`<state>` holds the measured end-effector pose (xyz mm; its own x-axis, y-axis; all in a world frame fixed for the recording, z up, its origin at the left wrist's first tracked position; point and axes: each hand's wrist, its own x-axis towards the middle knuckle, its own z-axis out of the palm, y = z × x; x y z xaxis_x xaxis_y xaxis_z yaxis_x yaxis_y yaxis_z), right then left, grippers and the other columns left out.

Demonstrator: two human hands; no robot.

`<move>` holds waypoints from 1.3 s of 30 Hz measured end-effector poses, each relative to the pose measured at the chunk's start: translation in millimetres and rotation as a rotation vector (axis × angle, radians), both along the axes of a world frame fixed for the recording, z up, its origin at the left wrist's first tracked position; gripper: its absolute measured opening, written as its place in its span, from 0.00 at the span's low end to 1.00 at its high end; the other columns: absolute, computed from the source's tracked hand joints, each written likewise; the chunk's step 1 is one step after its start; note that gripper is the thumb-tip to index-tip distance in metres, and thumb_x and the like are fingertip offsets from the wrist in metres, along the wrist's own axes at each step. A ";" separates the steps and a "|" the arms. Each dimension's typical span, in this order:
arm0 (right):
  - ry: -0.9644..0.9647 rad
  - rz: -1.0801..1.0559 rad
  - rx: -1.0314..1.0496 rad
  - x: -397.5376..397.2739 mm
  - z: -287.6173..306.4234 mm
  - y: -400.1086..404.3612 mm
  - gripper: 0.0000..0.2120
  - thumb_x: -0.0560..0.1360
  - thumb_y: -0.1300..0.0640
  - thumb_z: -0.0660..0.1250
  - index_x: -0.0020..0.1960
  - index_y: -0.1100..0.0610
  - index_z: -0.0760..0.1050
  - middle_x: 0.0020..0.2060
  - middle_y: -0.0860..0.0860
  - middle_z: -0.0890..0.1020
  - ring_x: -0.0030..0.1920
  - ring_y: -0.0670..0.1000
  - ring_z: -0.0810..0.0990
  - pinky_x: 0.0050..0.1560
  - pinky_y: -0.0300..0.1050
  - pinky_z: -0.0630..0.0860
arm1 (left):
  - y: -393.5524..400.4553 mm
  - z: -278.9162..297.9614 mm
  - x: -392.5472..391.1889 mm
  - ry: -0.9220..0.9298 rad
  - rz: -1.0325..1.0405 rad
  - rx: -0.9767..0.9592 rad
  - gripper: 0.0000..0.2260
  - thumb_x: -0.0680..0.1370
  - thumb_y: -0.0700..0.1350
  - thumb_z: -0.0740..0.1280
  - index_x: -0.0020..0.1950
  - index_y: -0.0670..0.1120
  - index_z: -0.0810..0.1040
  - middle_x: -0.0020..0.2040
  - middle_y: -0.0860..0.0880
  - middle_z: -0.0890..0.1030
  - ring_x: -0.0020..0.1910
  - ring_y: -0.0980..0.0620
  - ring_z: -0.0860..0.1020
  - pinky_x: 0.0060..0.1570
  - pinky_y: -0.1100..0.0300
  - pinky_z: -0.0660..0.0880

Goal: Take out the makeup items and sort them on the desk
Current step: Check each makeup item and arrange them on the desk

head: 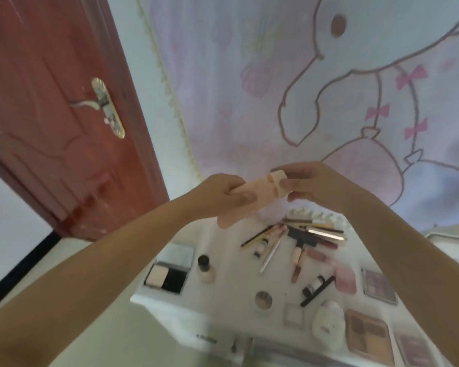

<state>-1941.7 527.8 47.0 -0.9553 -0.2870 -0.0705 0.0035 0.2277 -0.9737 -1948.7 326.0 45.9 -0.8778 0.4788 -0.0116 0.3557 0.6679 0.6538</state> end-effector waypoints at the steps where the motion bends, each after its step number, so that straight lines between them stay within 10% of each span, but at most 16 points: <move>1: -0.037 -0.001 0.016 -1.1 -12.1 -3.4 0.13 0.74 0.70 0.62 0.50 0.53 0.76 0.36 0.46 0.83 0.33 0.40 0.80 0.35 0.32 0.78 | -2.8 -13.6 3.7 -0.053 0.026 0.013 0.09 0.78 0.46 0.63 0.40 0.42 0.72 0.31 0.53 0.70 0.30 0.57 0.68 0.28 0.73 0.66; 8: -0.319 0.124 0.206 -3.0 -120.2 -39.1 0.07 0.74 0.68 0.63 0.45 0.56 0.73 0.39 0.51 0.78 0.37 0.47 0.75 0.29 0.30 0.74 | -25.0 -135.4 45.8 -0.431 0.261 0.109 0.13 0.77 0.46 0.64 0.33 0.48 0.70 0.31 0.51 0.70 0.32 0.53 0.70 0.32 0.62 0.64; 13: -0.413 0.182 0.402 -0.9 -196.2 -64.6 0.10 0.74 0.67 0.64 0.55 0.66 0.75 0.46 0.57 0.77 0.36 0.46 0.74 0.29 0.27 0.72 | -24.1 -203.5 76.2 -0.657 0.321 0.012 0.13 0.79 0.45 0.60 0.57 0.36 0.74 0.54 0.39 0.78 0.55 0.41 0.76 0.50 0.55 0.70; 19: -0.386 0.139 0.452 -4.6 -240.9 -79.5 0.10 0.74 0.67 0.64 0.54 0.65 0.76 0.45 0.55 0.77 0.44 0.54 0.75 0.39 0.35 0.74 | -25.2 -232.5 74.5 -0.786 0.406 0.029 0.12 0.79 0.41 0.60 0.59 0.36 0.73 0.57 0.37 0.75 0.58 0.40 0.73 0.58 0.53 0.71; 31: -0.255 0.030 0.626 -2.8 -258.9 -81.2 0.12 0.75 0.61 0.63 0.57 0.60 0.76 0.56 0.54 0.79 0.58 0.52 0.75 0.45 0.31 0.61 | -24.5 -255.6 64.7 -0.636 0.551 -0.134 0.10 0.76 0.49 0.65 0.42 0.43 0.72 0.42 0.46 0.74 0.44 0.45 0.77 0.49 0.55 0.75; 39: -0.207 -0.014 0.659 1.6 -256.8 -80.1 0.13 0.77 0.59 0.61 0.59 0.59 0.75 0.58 0.54 0.79 0.59 0.52 0.75 0.52 0.36 0.65 | -12.2 -252.6 67.2 -0.462 0.516 -0.422 0.16 0.79 0.53 0.58 0.52 0.40 0.74 0.51 0.42 0.77 0.51 0.43 0.77 0.46 0.56 0.71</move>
